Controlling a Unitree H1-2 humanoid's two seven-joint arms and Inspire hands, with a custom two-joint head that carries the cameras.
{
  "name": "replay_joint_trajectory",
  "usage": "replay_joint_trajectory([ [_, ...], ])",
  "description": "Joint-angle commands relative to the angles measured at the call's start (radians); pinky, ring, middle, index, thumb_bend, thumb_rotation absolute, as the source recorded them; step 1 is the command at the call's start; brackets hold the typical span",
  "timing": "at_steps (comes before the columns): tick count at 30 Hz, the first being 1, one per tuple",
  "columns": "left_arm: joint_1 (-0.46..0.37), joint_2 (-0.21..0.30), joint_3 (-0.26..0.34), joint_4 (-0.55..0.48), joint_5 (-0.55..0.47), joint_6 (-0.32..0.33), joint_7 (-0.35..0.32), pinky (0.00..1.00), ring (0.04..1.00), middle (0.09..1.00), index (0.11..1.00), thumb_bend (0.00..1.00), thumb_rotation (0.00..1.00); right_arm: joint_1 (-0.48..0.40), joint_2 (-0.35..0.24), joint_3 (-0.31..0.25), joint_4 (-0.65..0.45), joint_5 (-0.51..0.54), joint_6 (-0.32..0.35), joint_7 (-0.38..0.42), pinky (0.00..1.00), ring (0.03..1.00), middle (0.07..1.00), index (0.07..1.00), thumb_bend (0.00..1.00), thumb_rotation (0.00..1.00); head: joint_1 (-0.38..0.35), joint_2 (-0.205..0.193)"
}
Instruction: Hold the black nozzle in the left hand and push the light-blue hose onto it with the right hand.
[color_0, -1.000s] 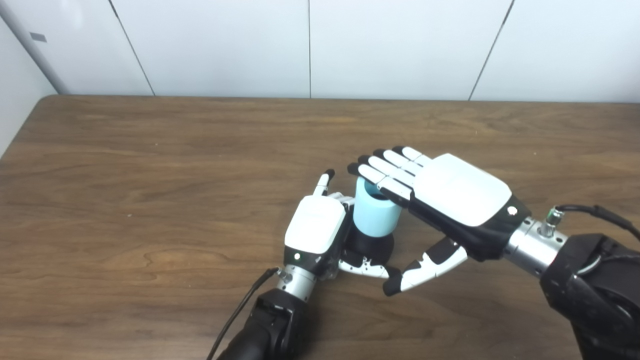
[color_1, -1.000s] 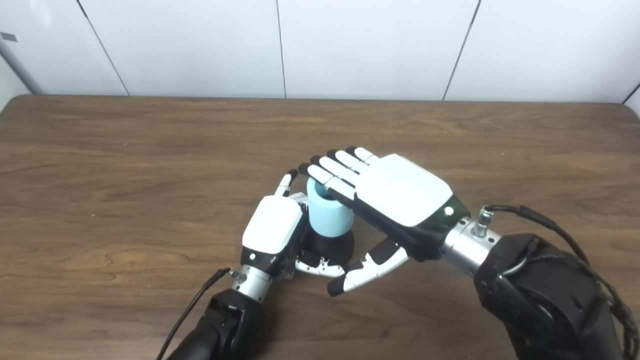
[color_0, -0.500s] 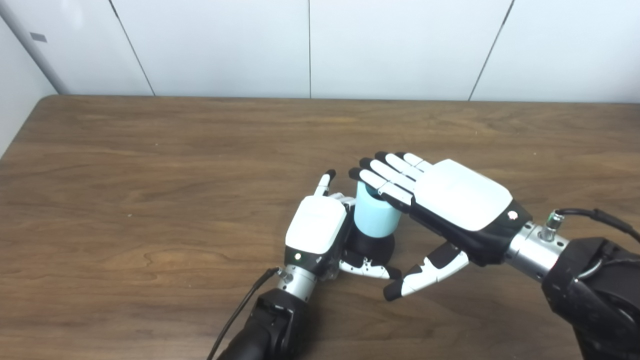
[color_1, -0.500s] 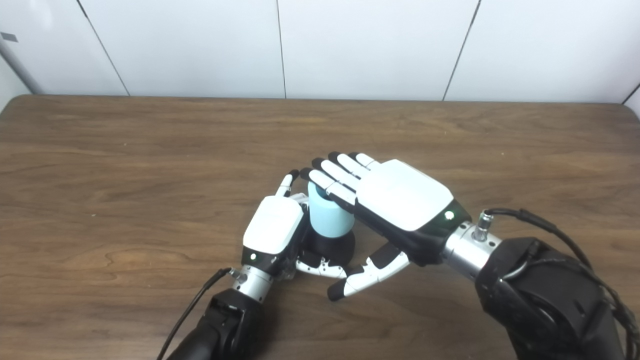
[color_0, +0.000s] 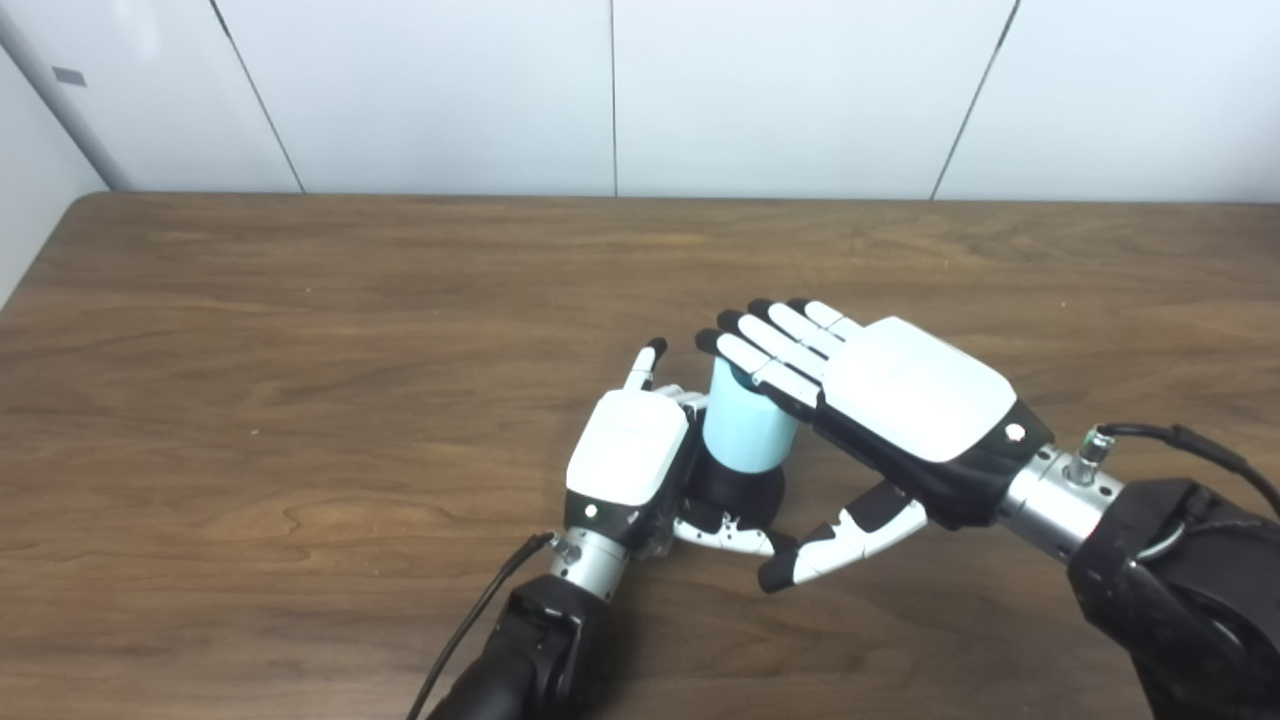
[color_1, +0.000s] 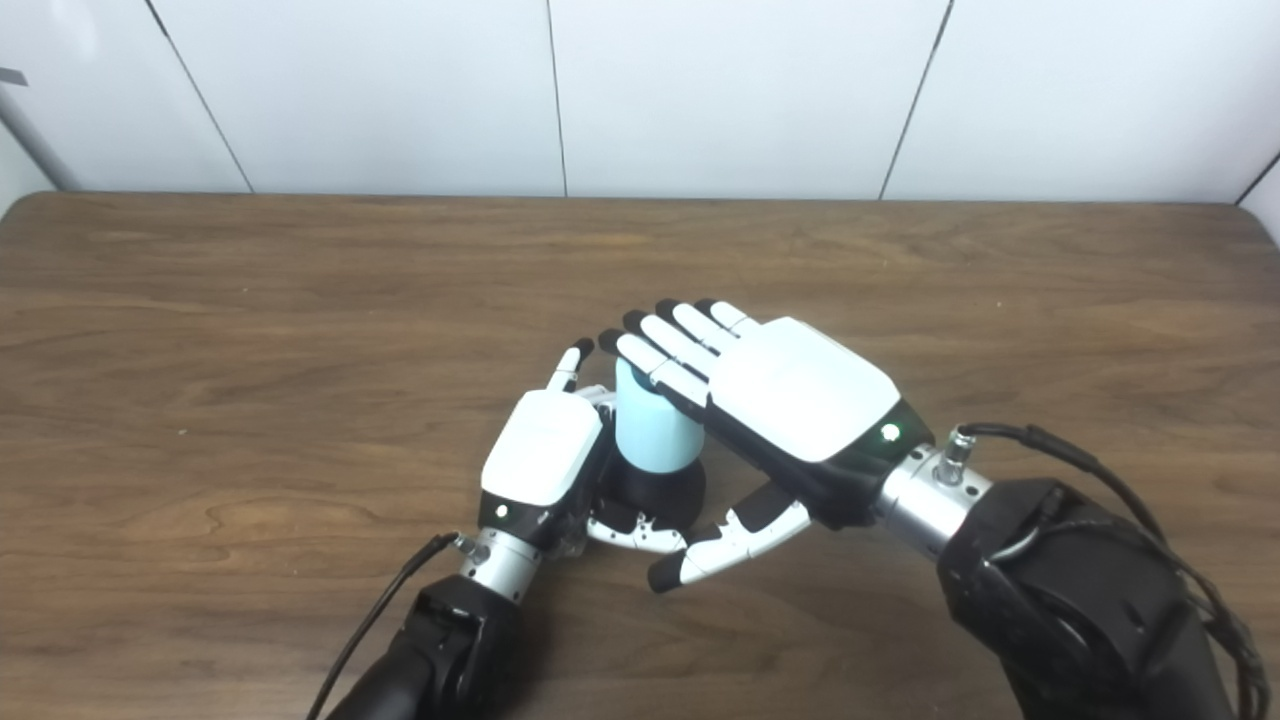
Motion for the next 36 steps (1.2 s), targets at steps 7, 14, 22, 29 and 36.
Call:
replay_joint_trajectory([
  [7,0.036,0.034,-0.01,0.023,0.014,0.016,-0.079,1.0,0.606,0.52,0.462,0.52,0.0,0.039,-0.026,0.048,0.07,0.019,0.001,0.042,1.0,1.0,1.0,1.0,0.75,0.79,-0.001,0.01],
  [14,0.039,0.035,-0.011,0.019,0.016,0.013,-0.079,1.0,0.61,0.496,0.479,0.52,0.0,0.051,-0.042,0.052,0.067,0.021,-0.005,0.045,1.0,1.0,1.0,1.0,0.75,0.78,-0.001,0.014],
  [22,0.039,0.034,-0.012,0.014,0.017,0.015,-0.084,1.0,0.604,0.446,0.5,0.52,0.0,0.063,-0.052,0.069,0.053,0.018,0.013,0.072,1.0,1.0,1.0,1.0,0.76,0.77,-0.002,0.019],
  [29,0.039,0.031,-0.013,0.019,0.019,0.013,-0.077,0.99,0.603,0.456,0.499,0.52,0.0,0.063,-0.065,0.09,0.037,0.009,0.031,0.096,1.0,1.0,1.0,1.0,0.76,0.77,-0.003,0.022],
  [36,0.039,0.029,-0.013,0.018,0.018,0.018,-0.087,1.0,0.604,0.507,0.471,0.52,0.0,0.007,-0.041,0.028,0.042,0.081,0.069,0.008,1.0,1.0,1.0,1.0,0.75,0.77,-0.003,0.022],
])
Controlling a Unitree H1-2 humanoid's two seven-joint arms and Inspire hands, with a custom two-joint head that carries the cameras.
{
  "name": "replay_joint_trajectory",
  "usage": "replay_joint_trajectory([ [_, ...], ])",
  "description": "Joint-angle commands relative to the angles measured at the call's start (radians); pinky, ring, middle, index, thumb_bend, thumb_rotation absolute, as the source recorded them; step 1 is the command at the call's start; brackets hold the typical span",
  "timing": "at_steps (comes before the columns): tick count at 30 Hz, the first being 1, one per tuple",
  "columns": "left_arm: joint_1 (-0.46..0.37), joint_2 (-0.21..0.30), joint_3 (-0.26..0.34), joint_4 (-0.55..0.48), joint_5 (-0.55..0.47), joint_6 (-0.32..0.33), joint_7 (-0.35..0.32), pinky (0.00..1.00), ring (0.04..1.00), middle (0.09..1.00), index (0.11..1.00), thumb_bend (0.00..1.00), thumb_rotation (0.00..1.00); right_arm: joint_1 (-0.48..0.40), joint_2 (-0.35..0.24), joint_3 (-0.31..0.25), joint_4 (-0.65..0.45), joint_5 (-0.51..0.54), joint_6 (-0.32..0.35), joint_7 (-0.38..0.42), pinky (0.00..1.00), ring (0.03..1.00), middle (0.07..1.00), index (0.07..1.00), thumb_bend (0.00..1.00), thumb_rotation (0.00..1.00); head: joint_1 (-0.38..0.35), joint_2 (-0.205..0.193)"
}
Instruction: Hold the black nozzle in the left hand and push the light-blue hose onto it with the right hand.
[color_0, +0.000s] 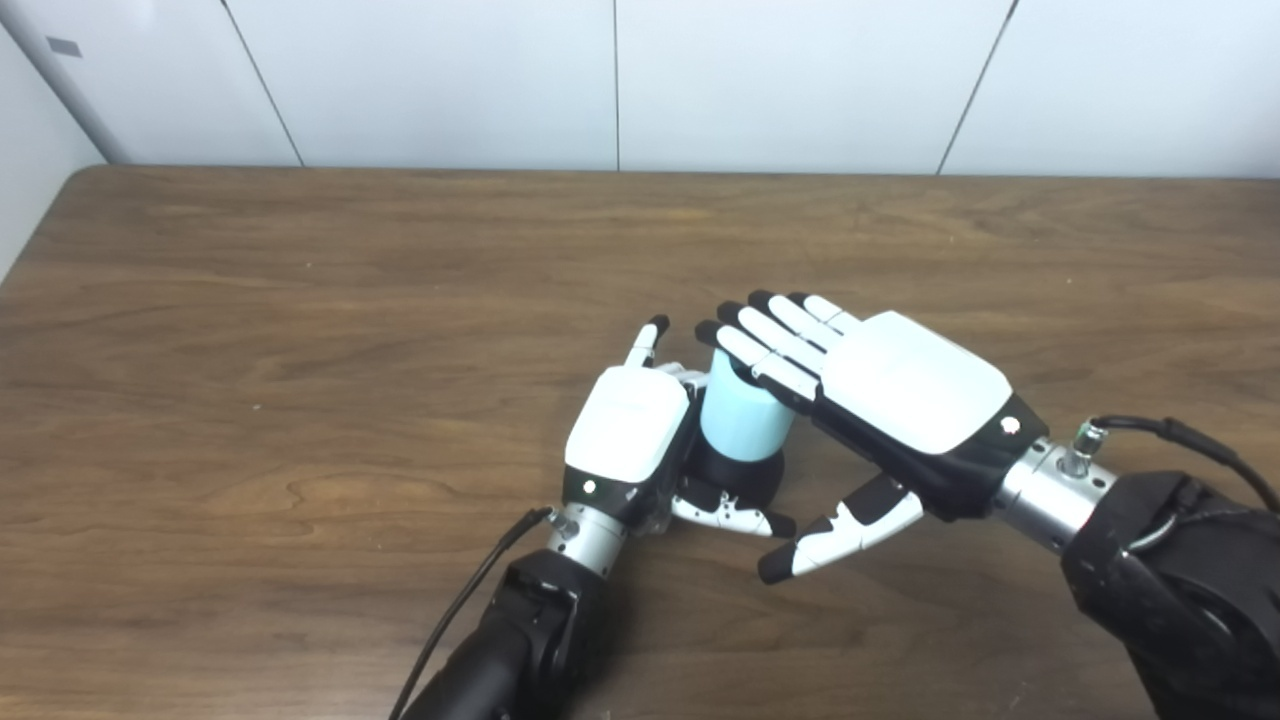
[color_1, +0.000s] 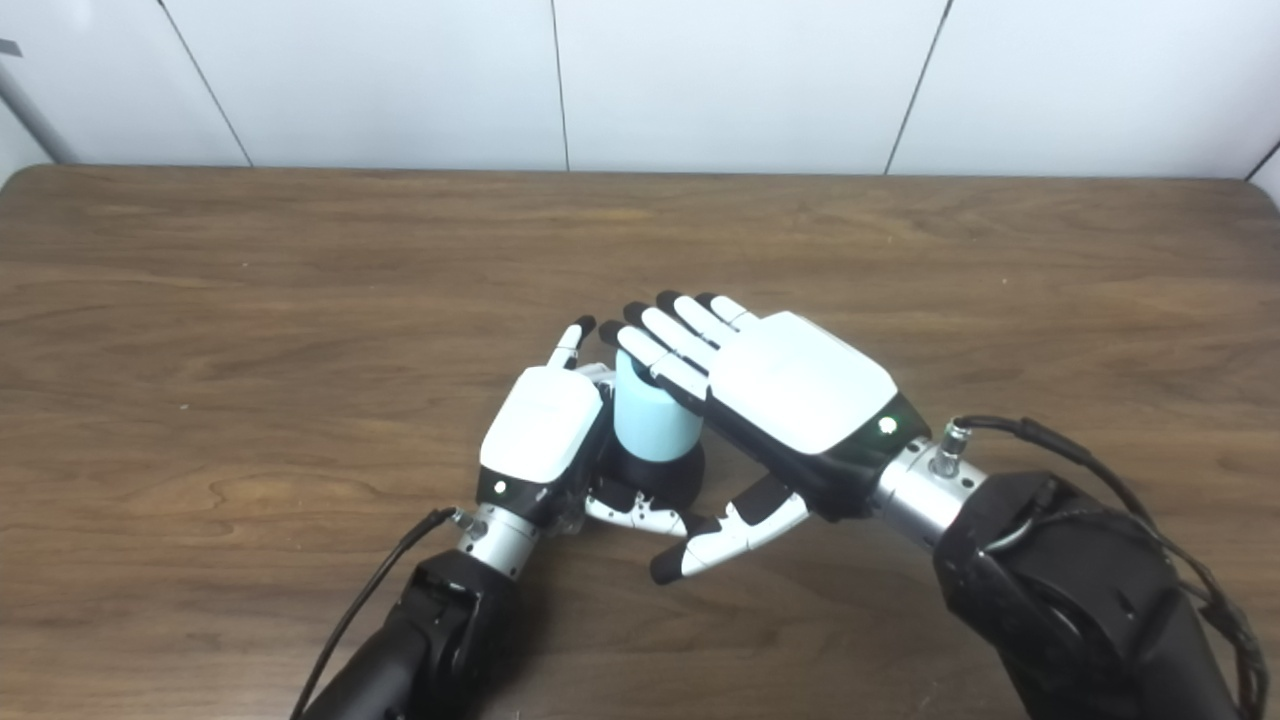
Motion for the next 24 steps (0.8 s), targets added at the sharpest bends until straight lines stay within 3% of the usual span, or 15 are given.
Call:
replay_joint_trajectory([
  [1,0.034,0.017,-0.016,0.035,0.017,0.02,-0.072,1.0,0.606,0.511,0.469,0.52,0.0,-0.012,-0.006,-0.014,0.025,0.049,0.024,0.024,1.0,1.0,1.0,1.0,0.75,0.77,0.001,0.001],
  [8,0.035,0.013,-0.021,0.044,0.024,0.026,-0.073,1.0,0.615,0.472,0.495,0.52,0.0,-0.096,0.018,-0.107,-0.019,0.188,0.129,-0.006,0.99,1.0,1.0,1.0,0.7,0.81,-0.01,-0.005],
  [13,0.038,0.007,-0.025,0.047,0.032,0.029,-0.066,1.0,0.619,0.489,0.483,0.52,0.0,-0.092,0.03,-0.161,-0.005,0.238,0.112,-0.087,0.94,1.0,1.0,1.0,0.71,0.86,-0.009,-0.003],
  [16,0.04,0.005,-0.025,0.047,0.03,0.031,-0.066,1.0,0.613,0.484,0.486,0.52,0.0,-0.073,0.055,-0.189,0.013,0.267,0.096,-0.163,0.88,1.0,1.0,1.0,0.66,0.79,-0.011,-0.002],
  [20,0.042,0.007,-0.025,0.048,0.026,0.029,-0.065,1.0,0.611,0.468,0.493,0.52,0.0,-0.047,0.067,-0.194,0.038,0.278,0.076,-0.23,0.88,1.0,1.0,1.0,0.56,0.76,-0.011,-0.002],
  [24,0.042,0.012,-0.025,0.042,0.029,0.028,-0.069,1.0,0.611,0.478,0.489,0.52,0.0,-0.023,0.069,-0.191,0.055,0.278,0.092,-0.249,0.89,1.0,1.0,1.0,0.55,0.77,-0.008,-0.001],
])
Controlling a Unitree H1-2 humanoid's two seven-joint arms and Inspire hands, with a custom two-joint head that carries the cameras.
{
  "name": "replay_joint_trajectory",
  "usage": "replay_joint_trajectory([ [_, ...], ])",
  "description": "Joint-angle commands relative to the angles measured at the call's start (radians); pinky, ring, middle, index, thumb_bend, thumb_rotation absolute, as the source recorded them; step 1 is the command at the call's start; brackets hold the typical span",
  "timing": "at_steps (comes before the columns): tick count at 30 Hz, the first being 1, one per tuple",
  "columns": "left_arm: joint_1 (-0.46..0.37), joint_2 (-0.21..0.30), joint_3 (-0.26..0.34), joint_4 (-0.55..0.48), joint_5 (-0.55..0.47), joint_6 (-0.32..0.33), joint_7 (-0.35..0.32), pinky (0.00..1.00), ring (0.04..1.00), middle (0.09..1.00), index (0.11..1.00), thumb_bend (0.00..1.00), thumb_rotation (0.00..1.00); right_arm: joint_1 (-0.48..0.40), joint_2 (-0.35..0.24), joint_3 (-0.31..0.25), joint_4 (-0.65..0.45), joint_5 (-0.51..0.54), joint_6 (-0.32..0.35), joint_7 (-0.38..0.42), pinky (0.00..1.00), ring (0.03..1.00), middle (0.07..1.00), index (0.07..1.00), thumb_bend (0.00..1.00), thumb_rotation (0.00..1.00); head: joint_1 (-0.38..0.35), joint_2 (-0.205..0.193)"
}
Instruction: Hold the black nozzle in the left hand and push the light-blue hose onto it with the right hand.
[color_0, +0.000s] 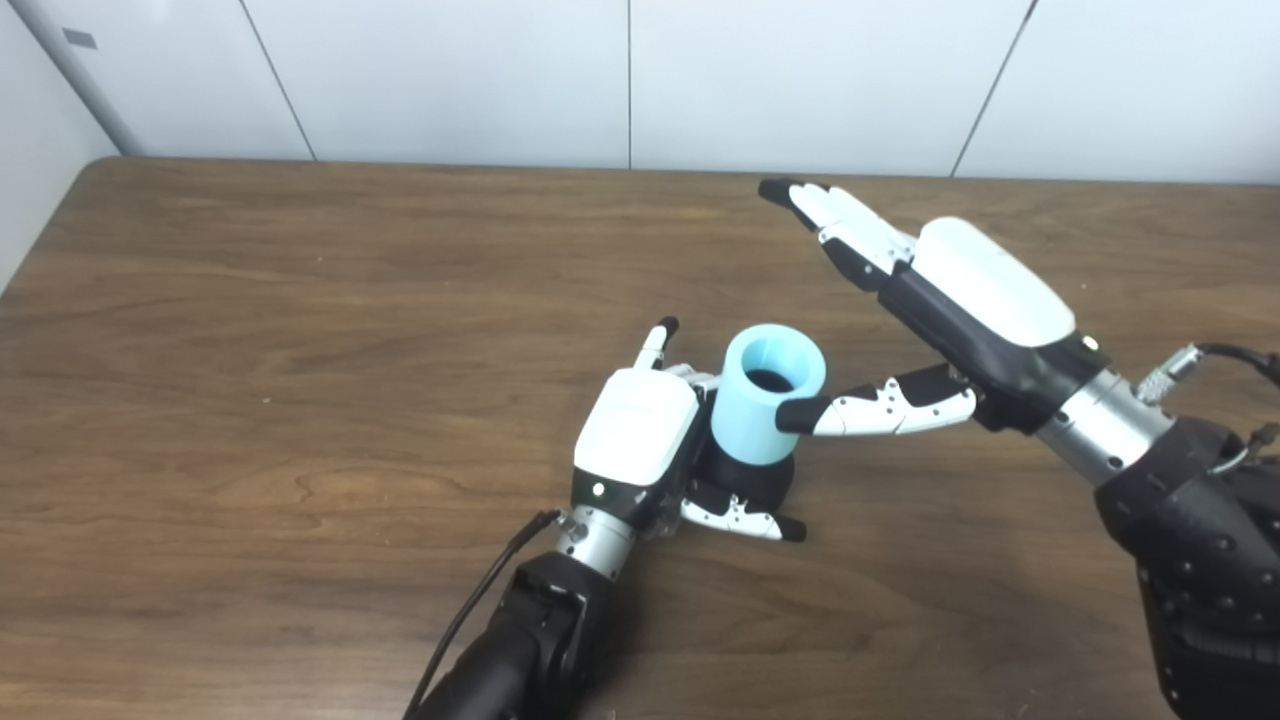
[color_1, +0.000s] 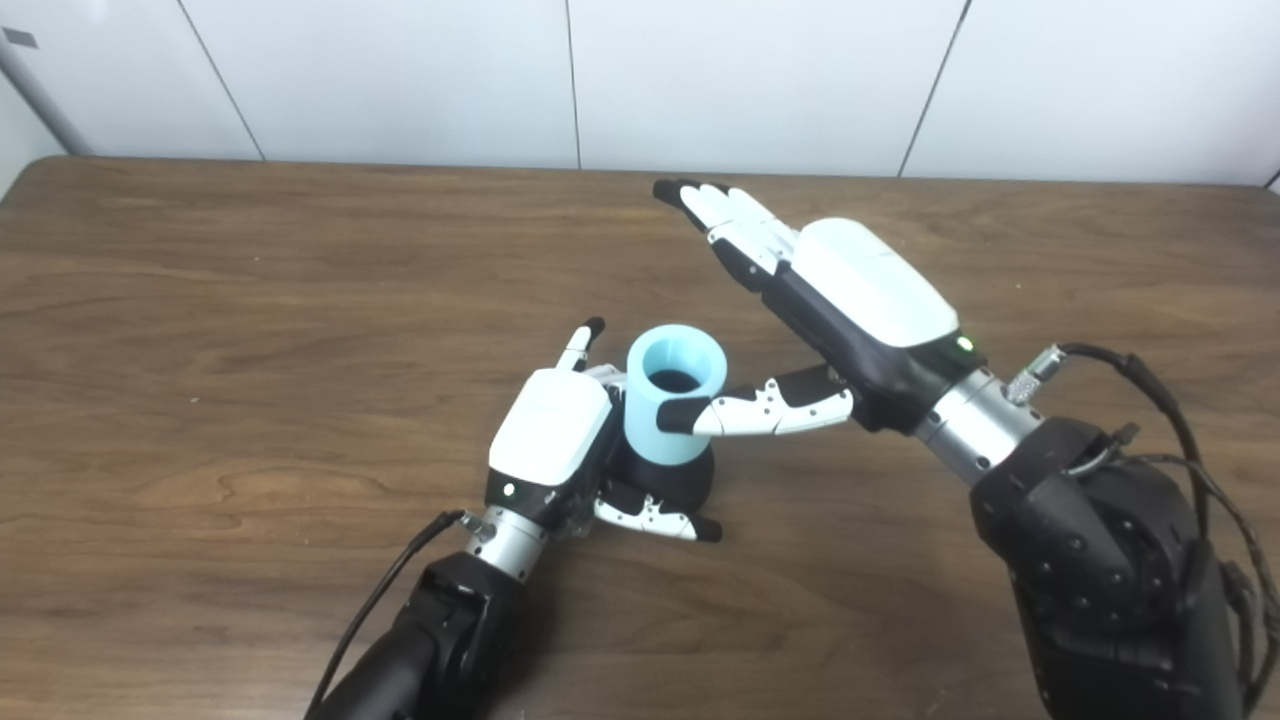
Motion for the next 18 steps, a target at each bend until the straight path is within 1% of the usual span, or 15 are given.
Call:
replay_joint_trajectory([
  [1,0.04,0.024,-0.014,0.04,0.024,0.024,-0.07,1.0,0.609,0.477,0.49,0.52,0.0,-0.009,-0.005,-0.009,-0.009,0.005,-0.007,-0.036,0.89,1.0,1.0,1.0,0.55,0.78,0.0,0.001],
  [4,0.038,0.027,-0.014,0.038,0.03,0.024,-0.067,1.0,0.601,0.469,0.495,0.52,0.0,0.003,-0.007,-0.001,-0.004,-0.011,0.003,-0.036,0.89,1.0,1.0,1.0,0.57,0.83,-0.001,0.001],
  [7,0.028,0.038,-0.024,0.022,0.055,0.029,-0.107,1.0,0.642,0.462,0.515,0.52,0.0,0.012,-0.009,0.004,0.0,-0.013,0.005,-0.04,0.91,1.0,1.0,1.0,0.58,0.85,-0.001,0.002],
  [8,0.025,0.04,-0.025,0.017,0.058,0.029,-0.117,1.0,0.675,0.583,0.614,0.68,0.07,0.013,-0.01,0.006,0.0,-0.016,0.006,-0.041,0.91,1.0,1.0,1.0,0.59,0.86,-0.001,0.004],
  [9,0.024,0.04,-0.024,0.014,0.059,0.027,-0.122,1.0,0.702,0.643,0.663,0.75,0.11,0.014,-0.011,0.008,0.0,-0.018,0.008,-0.041,0.91,1.0,1.0,1.0,0.59,0.87,-0.001,0.004],
  [10,0.022,0.04,-0.022,0.01,0.062,0.028,-0.128,1.0,0.716,0.674,0.688,0.78,0.13,0.014,-0.011,0.01,0.002,-0.021,0.006,-0.044,0.91,1.0,1.0,1.0,0.59,0.87,0.0,0.004],
  [11,0.02,0.037,-0.022,0.003,0.07,0.035,-0.14,1.0,0.743,0.714,0.724,0.81,0.17,0.016,-0.013,0.012,0.004,-0.024,0.002,-0.046,0.91,1.0,1.0,1.0,0.59,0.87,0.0,0.004],
  [14,0.01,0.027,-0.015,-0.021,0.09,0.053,-0.18,1.0,0.826,0.813,0.837,0.86,0.27,0.019,-0.018,0.023,0.011,-0.043,-0.014,-0.054,0.9,1.0,1.0,1.0,0.59,0.87,0.005,0.001],
  [18,-0.005,0.018,0.005,-0.07,0.083,0.06,-0.229,1.0,0.889,0.883,0.929,0.89,0.35,0.025,-0.016,0.032,0.021,-0.053,-0.018,-0.063,0.9,1.0,1.0,1.0,0.59,0.86,0.005,-0.004],
])
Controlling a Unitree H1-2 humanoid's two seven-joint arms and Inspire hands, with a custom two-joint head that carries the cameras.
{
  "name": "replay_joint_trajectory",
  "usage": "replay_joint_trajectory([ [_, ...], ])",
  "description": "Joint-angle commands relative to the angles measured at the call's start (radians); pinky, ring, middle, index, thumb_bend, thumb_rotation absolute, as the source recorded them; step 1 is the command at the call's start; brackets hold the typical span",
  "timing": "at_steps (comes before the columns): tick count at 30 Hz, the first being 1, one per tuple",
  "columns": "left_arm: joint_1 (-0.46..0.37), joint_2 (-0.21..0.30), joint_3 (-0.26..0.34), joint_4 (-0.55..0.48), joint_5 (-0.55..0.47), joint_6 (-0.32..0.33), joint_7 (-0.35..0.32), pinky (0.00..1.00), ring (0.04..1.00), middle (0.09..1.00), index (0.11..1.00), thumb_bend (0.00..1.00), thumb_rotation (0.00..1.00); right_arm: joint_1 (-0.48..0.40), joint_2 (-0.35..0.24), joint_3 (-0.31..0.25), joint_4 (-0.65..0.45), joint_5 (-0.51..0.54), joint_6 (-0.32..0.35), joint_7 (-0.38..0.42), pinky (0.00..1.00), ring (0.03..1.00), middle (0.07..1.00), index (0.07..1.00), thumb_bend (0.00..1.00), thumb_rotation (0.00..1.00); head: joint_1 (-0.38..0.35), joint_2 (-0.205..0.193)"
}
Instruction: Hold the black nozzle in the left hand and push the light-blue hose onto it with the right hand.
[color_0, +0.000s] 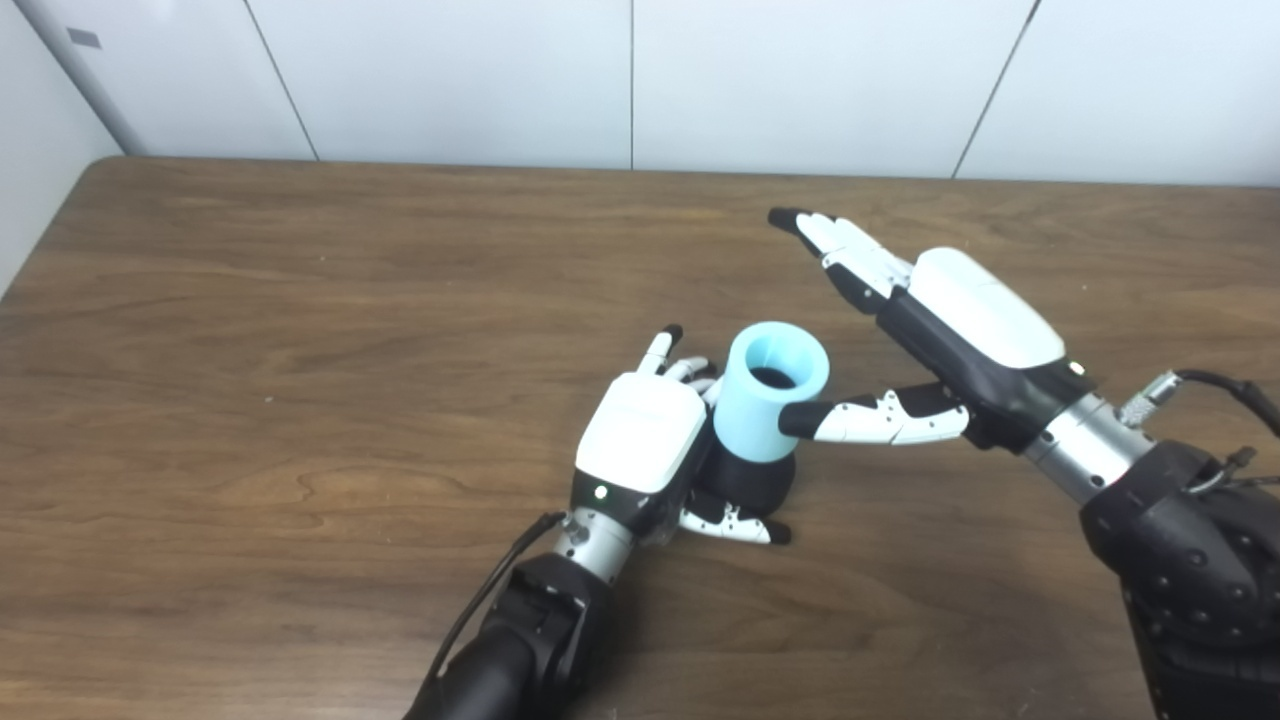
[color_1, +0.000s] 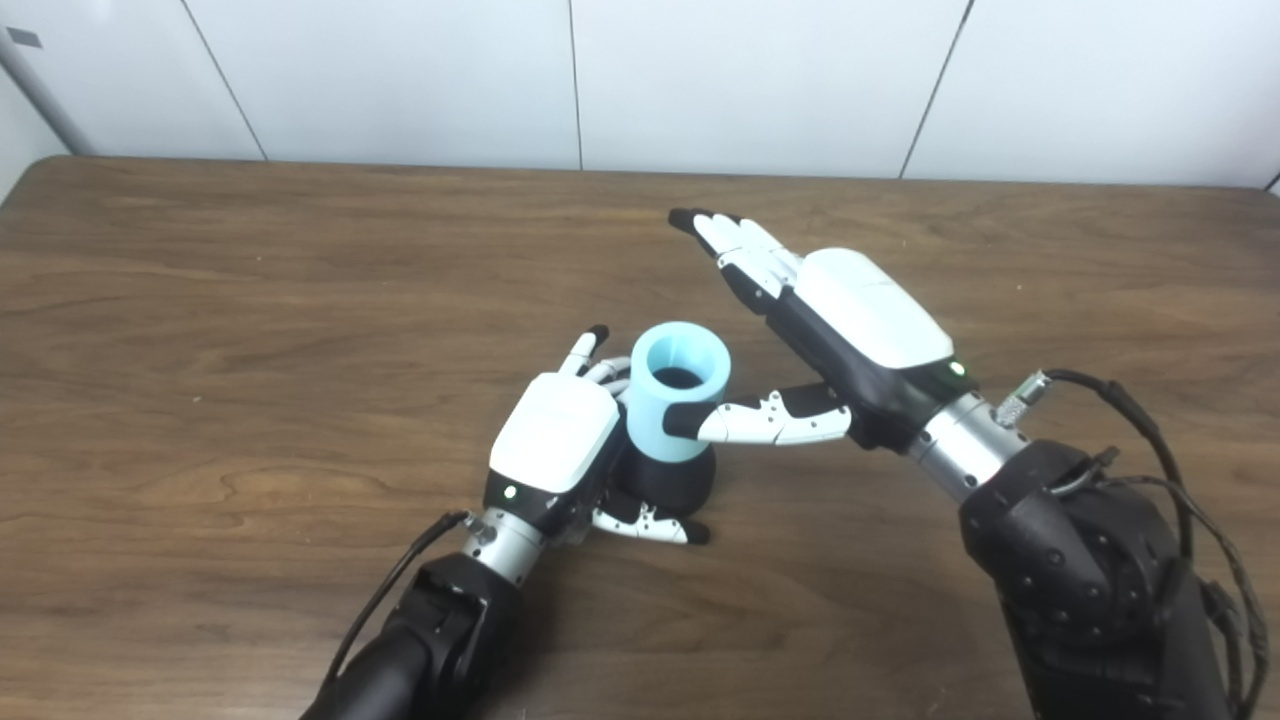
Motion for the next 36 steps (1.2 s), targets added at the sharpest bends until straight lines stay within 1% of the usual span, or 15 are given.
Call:
replay_joint_trajectory([
  [1,-0.003,0.005,0.009,-0.002,0.003,0.028,-0.089,1.0,0.9,0.894,0.939,0.89,0.36,-0.014,-0.008,-0.003,-0.012,-0.011,-0.029,-0.037,0.9,1.0,1.0,1.0,0.59,0.87,0.0,-0.002],
  [4,-0.012,0.002,0.024,-0.036,0.006,0.026,-0.119,1.0,0.908,0.904,0.944,0.89,0.4,-0.01,-0.002,0.001,-0.006,-0.029,-0.025,-0.046,0.9,1.0,1.0,1.0,0.6,0.9,0.001,-0.002],
  [7,-0.017,-0.002,0.038,-0.073,0.005,0.022,-0.15,1.0,0.918,0.904,0.928,0.87,0.4,-0.007,0.004,0.004,0.002,-0.038,-0.023,-0.057,0.91,0.997,1.0,1.0,0.62,0.93,0.001,-0.005],
  [10,-0.02,-0.002,0.053,-0.098,0.003,0.013,-0.166,1.0,0.93,0.91,0.927,0.87,0.4,-0.004,0.008,0.006,0.008,-0.038,-0.023,-0.068,0.91,0.994,1.0,1.0,0.62,0.93,0.001,-0.007],
  [12,-0.023,0.001,0.063,-0.109,0.0,0.006,-0.172,1.0,0.938,0.925,0.945,0.88,0.42,-0.003,0.008,0.007,0.011,-0.039,-0.024,-0.072,0.91,0.997,1.0,1.0,0.62,0.93,0.004,-0.008],
  [13,-0.026,0.002,0.074,-0.118,-0.01,0.003,-0.172,1.0,0.94,0.931,0.955,0.89,0.43,-0.002,0.007,0.007,0.012,-0.04,-0.024,-0.073,0.91,0.997,1.0,1.0,0.61,0.93,0.005,-0.009],
  [15,-0.031,0.003,0.095,-0.128,-0.03,-0.003,-0.166,1.0,0.933,0.933,0.985,0.96,0.46,-0.002,0.008,0.007,0.014,-0.038,-0.018,-0.073,0.89,0.997,1.0,1.0,0.61,0.93,0.006,-0.01],
  [17,-0.04,0.006,0.117,-0.14,-0.048,-0.01,-0.163,1.0,0.936,0.941,0.996,0.99,0.49,-0.001,0.011,0.005,0.017,-0.036,-0.017,-0.078,0.87,0.995,1.0,1.0,0.61,0.91,0.007,-0.011],
  [19,-0.049,0.012,0.135,-0.148,-0.056,-0.015,-0.166,1.0,0.942,0.953,0.999,1.0,0.51,-0.001,0.012,0.005,0.021,-0.036,-0.019,-0.084,0.87,0.992,1.0,1.0,0.6,0.9,0.006,-0.013],
  [22,-0.061,0.024,0.155,-0.157,-0.053,-0.016,-0.181,1.0,0.958,0.965,1.0,1.0,0.48,-0.005,0.011,0.006,0.024,-0.038,-0.018,-0.085,0.88,0.994,1.0,1.0,0.6,0.9,0.006,-0.014],
  [25,-0.064,0.036,0.163,-0.163,-0.05,-0.016,-0.197,1.0,0.974,0.972,1.0,1.0,0.49,-0.008,0.01,0.006,0.025,-0.038,-0.015,-0.086,0.9,0.996,1.0,1.0,0.6,0.89,0.006,-0.013],
  [28,-0.061,0.043,0.17,-0.164,-0.054,-0.02,-0.197,1.0,0.981,0.977,1.0,1.0,0.5,-0.011,0.008,0.005,0.025,-0.041,-0.018,-0.09,0.89,0.991,1.0,1.0,0.59,0.88,0.005,-0.013],
  [33,-0.054,0.049,0.183,-0.166,-0.074,-0.024,-0.193,1.0,0.996,0.99,1.0,1.0,0.51,-0.012,0.005,0.005,0.021,-0.046,-0.011,-0.086,0.89,0.993,1.0,1.0,0.6,0.88,0.004,-0.014],
  [36,-0.054,0.057,0.196,-0.17,-0.091,-0.027,-0.194,1.0,1.0,0.995,1.0,1.0,0.49,-0.011,0.004,0.006,0.018,-0.052,-0.008,-0.083,0.88,0.991,0.999,1.0,0.59,0.88,0.003,-0.014],
])
